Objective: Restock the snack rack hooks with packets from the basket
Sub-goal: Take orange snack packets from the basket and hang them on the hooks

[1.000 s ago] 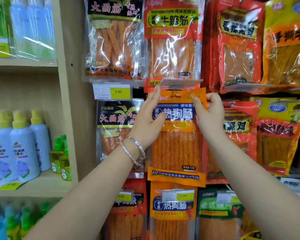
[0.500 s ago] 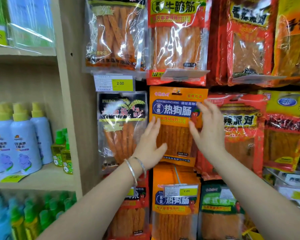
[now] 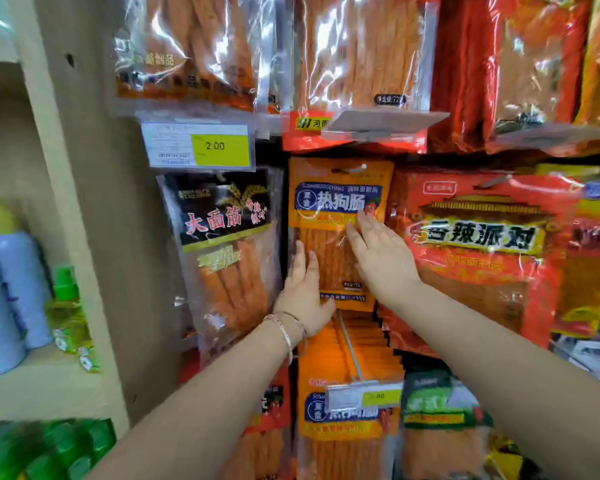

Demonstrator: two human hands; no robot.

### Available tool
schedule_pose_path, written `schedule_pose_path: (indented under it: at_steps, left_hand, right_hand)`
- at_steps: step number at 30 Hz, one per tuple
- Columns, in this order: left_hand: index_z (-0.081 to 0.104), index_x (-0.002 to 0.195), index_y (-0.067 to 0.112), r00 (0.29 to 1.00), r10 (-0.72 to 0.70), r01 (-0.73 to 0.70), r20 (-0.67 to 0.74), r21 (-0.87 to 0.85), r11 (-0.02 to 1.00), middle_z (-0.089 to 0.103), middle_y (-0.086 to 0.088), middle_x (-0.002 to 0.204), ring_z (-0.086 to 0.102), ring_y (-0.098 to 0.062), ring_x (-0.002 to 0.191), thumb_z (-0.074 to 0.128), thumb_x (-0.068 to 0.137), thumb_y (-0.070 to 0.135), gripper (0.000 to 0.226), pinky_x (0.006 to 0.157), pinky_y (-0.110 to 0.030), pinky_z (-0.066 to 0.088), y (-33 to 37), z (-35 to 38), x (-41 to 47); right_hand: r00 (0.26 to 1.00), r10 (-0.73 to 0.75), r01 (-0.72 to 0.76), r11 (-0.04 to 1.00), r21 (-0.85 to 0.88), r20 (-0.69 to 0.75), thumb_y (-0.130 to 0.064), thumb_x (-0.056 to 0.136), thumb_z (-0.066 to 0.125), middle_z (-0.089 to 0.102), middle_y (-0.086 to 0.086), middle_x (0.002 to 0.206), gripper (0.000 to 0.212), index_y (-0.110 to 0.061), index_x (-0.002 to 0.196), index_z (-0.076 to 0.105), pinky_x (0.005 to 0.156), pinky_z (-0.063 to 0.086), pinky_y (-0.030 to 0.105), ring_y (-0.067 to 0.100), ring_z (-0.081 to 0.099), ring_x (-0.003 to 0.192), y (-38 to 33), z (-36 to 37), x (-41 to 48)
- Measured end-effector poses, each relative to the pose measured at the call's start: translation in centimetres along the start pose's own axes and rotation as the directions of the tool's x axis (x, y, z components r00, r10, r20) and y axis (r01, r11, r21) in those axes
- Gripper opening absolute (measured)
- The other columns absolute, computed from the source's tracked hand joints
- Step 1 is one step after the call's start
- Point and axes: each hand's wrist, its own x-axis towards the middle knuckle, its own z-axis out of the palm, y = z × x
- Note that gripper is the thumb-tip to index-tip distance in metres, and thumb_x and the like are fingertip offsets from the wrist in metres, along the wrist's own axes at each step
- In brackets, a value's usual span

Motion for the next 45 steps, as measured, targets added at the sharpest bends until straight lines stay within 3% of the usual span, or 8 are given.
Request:
schedule_pose_path:
  at_steps: [7,11,17,21,25,28,36,45]
  left_hand:
    - [-0.006,0.150,0.013,0.995,-0.076,0.073,0.072,0.039,0.997,-0.032,0.000,0.152,0.004,-0.027,0.146,0.059,0.086,0.034,0.094,0.112,-0.042,0.023,0.5,0.2,1.7]
    - [0.009,0.150,0.007,0.993,-0.088,0.093,0.074,-0.062,0.994,-0.017,-0.008,0.157,0.009,-0.022,0.145,0.056,0.089,0.028,0.080,0.113,-0.026,0.017,2.3,-1.2,0.1]
    - [0.063,0.119,0.008,0.997,-0.071,0.064,-0.008,-0.327,0.943,0.063,-0.011,0.120,0.059,-0.017,0.103,0.054,0.086,0.012,0.035,0.091,-0.013,0.040,3.9,-2.7,-11.1]
    - [0.068,0.103,0.007,0.962,-0.249,0.272,0.109,-0.427,0.862,0.063,-0.008,0.083,0.053,-0.004,0.064,0.056,0.087,0.000,0.021,0.061,-0.006,0.038,0.3,-0.5,-24.2]
    - [0.068,0.102,0.001,0.781,-0.556,0.625,0.285,-0.375,0.685,0.066,-0.025,0.090,0.053,-0.016,0.078,0.057,0.087,-0.003,0.018,0.068,-0.031,0.044,-5.2,2.6,-38.9]
    - [0.068,0.104,-0.003,0.596,-0.729,0.801,0.336,-0.303,0.516,0.067,-0.025,0.099,0.060,-0.024,0.092,0.058,0.088,-0.002,0.019,0.089,-0.039,0.045,-9.4,3.7,-48.7]
    - [0.066,0.110,0.010,0.204,-0.912,0.979,0.356,-0.060,0.196,0.067,-0.014,0.107,0.060,-0.032,0.103,0.056,0.091,0.018,0.023,0.083,-0.031,0.045,-22.4,-1.1,-64.2]
    - [0.062,0.100,0.025,0.158,-0.850,0.987,0.503,-0.049,0.154,0.062,0.004,0.095,0.057,-0.013,0.087,0.051,0.090,0.012,0.019,0.072,-0.018,0.037,-37.4,-2.5,-67.7]
  right_hand:
    - [0.994,0.019,-0.028,0.996,0.082,0.112,0.001,0.091,0.044,0.001,0.013,0.159,0.065,-0.011,0.149,0.017,0.109,0.032,0.039,0.025,0.005,0.147,0.5,-0.6,1.5]
    - [0.991,0.053,-0.090,0.939,0.330,0.121,-0.007,0.090,0.049,0.034,0.014,0.147,0.055,-0.013,0.142,0.036,0.098,0.043,0.042,0.032,0.040,0.131,0.4,-2.2,0.3]
    - [0.964,0.253,-0.211,0.542,0.814,0.082,-0.016,0.083,0.065,0.060,-0.010,0.085,0.018,-0.021,0.100,0.060,0.069,0.039,0.024,0.008,0.054,0.071,-3.2,-4.2,-9.5]
    - [0.946,0.189,-0.313,0.337,0.888,0.262,-0.005,0.083,0.066,0.054,-0.014,0.073,0.027,-0.027,0.089,0.052,0.066,0.040,0.021,-0.003,0.050,0.063,-9.2,-3.0,-20.6]
    - [0.872,-0.028,-0.471,0.228,0.852,0.489,0.006,0.081,0.063,0.056,-0.002,0.075,0.033,-0.023,0.091,0.054,0.075,0.045,0.036,0.017,0.055,0.072,-17.3,-1.7,-32.5]
    - [0.735,-0.183,-0.601,0.268,0.753,0.652,0.005,0.081,0.064,0.055,-0.006,0.073,0.030,-0.021,0.093,0.055,0.076,0.044,0.035,0.018,0.055,0.071,-23.6,-1.1,-39.5]
    - [0.374,-0.467,-0.671,0.459,0.582,0.801,-0.016,0.089,0.061,0.055,-0.005,0.098,0.029,-0.012,0.118,0.056,0.082,0.044,0.024,0.010,0.057,0.084,-41.6,0.2,-44.5]
    - [0.164,-0.442,-0.713,0.565,0.415,0.882,-0.029,0.095,0.056,0.055,-0.002,0.110,0.034,-0.019,0.126,0.048,0.078,0.042,0.025,0.016,0.057,0.097,-59.8,8.8,-42.7]
